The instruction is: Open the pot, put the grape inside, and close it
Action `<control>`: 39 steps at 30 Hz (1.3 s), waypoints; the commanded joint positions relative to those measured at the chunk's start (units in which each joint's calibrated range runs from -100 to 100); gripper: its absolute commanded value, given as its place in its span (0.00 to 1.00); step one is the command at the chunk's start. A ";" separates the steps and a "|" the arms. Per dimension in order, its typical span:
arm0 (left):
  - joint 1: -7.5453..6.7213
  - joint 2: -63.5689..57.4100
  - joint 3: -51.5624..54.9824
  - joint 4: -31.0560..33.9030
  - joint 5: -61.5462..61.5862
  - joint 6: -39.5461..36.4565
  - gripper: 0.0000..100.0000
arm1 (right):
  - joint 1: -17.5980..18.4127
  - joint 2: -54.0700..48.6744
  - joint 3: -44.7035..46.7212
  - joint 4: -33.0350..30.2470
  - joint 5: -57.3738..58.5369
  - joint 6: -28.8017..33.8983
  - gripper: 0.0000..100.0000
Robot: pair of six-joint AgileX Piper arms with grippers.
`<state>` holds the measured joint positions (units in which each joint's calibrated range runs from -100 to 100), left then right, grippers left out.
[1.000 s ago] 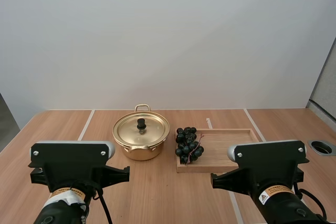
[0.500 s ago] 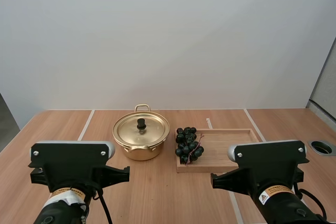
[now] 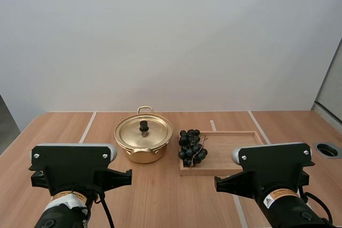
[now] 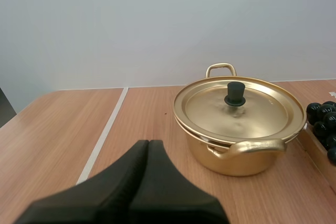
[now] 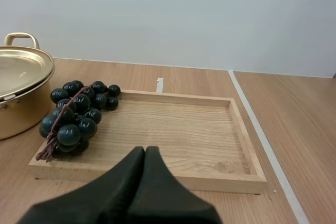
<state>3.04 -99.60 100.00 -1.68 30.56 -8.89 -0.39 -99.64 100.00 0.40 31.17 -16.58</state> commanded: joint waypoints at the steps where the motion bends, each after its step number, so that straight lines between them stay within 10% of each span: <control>1: 0.11 -0.40 0.00 -0.02 -1.83 0.13 0.00 | 0.08 -0.36 0.00 0.08 -0.05 0.62 0.00; 18: 0.11 -0.40 -1.37 0.28 -10.71 0.13 0.00 | 0.08 -0.36 -0.43 -1.15 -8.62 0.60 0.00; 39: 0.11 11.22 -39.12 0.28 7.88 0.13 0.00 | 0.08 18.40 -41.56 -1.15 13.48 0.60 0.00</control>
<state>3.04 -90.77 64.01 -1.48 35.86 -8.89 -0.39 -86.07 63.53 0.00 40.32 -16.48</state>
